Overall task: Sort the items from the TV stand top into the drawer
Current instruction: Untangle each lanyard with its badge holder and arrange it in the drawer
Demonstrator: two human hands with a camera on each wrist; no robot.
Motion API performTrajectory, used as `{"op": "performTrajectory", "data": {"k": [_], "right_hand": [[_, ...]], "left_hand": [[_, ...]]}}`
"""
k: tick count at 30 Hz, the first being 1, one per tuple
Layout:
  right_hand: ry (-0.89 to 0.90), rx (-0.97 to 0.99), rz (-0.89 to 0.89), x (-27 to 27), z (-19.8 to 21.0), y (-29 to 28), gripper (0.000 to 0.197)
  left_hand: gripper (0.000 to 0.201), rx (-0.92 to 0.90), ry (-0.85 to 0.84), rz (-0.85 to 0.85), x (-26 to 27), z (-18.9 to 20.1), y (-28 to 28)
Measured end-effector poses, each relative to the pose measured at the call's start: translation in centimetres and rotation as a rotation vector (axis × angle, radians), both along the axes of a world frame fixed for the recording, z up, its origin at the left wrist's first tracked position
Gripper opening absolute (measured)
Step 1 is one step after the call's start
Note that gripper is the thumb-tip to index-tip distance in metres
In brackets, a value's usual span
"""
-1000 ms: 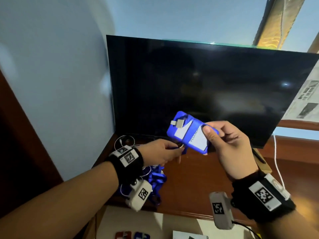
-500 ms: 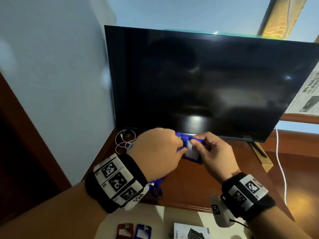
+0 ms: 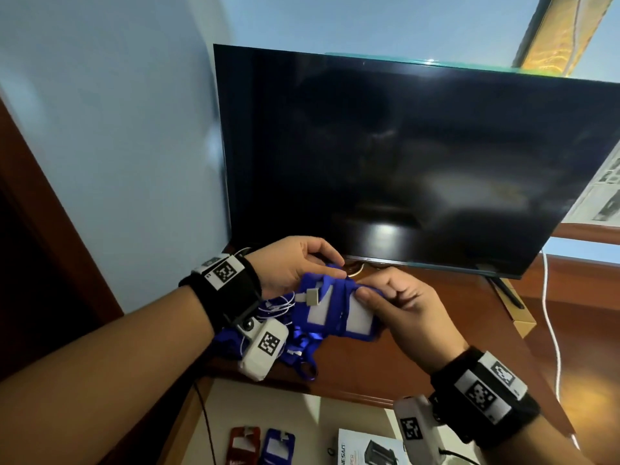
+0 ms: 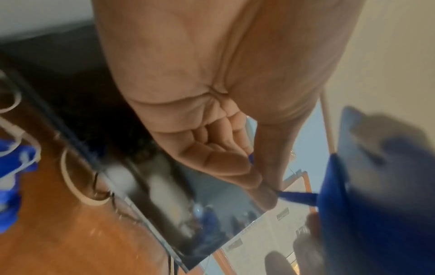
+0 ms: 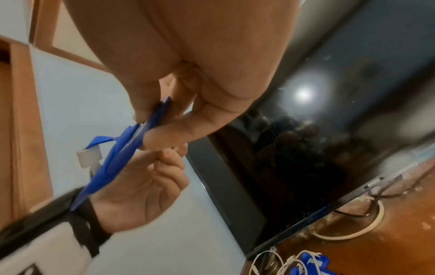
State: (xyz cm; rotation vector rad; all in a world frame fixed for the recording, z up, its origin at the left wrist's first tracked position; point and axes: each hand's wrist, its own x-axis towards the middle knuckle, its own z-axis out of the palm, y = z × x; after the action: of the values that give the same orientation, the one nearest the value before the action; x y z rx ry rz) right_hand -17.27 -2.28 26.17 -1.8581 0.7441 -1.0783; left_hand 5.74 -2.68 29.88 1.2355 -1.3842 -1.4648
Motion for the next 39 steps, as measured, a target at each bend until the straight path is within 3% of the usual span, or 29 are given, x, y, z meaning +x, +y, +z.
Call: {"op": "performTrajectory", "data": {"k": [5, 10, 14, 16, 19, 25, 27, 30, 34, 39], "right_hand": [[-0.131, 0.125, -0.167, 0.3, -1.0, -0.4, 0.008], [-0.184, 0.27, -0.271, 1.6, -3.7, -0.3, 0.007], [-0.133, 0.34, -0.346, 3.0, -6.8, 1.0, 0.011], [-0.03, 0.374, -0.349, 3.8, -8.7, 1.8, 0.018], [0.194, 0.388, -0.27, 5.0, -11.4, 3.6, 0.025], [0.791, 0.222, 0.044, 6.0, -18.4, 7.6, 0.037], [0.925, 0.239, 0.128, 5.9, -20.5, 8.5, 0.031], [1.055, 0.284, 0.217, 5.0, -22.0, 9.2, 0.023], [1.19, 0.343, 0.236, 3.3, -23.1, 9.5, 0.035], [1.26, 0.429, 0.166, 0.2, -23.7, 9.1, 0.039]], "left_hand": [[0.027, 0.08, 0.395, 0.112, -0.9, -4.7, 0.7], [0.032, 0.135, 0.515, 0.203, -1.5, -8.4, 2.5], [0.039, 0.206, 0.622, 0.165, -0.1, -10.1, 4.8], [0.035, 0.226, 0.53, 0.181, 0.5, -10.9, 6.0], [0.023, 0.213, 0.255, 0.348, 1.5, -13.5, 7.5], [0.012, 0.395, 0.086, 0.383, 4.9, -21.3, 11.0], [0.017, 0.452, 0.034, 0.36, 5.2, -24.2, 12.0], [0.017, 0.495, -0.072, 0.271, 4.6, -27.8, 12.7], [0.02, 0.531, -0.226, 0.202, 2.7, -30.8, 11.6], [0.026, 0.526, -0.569, 0.08, -0.2, -33.7, 9.0]]}}
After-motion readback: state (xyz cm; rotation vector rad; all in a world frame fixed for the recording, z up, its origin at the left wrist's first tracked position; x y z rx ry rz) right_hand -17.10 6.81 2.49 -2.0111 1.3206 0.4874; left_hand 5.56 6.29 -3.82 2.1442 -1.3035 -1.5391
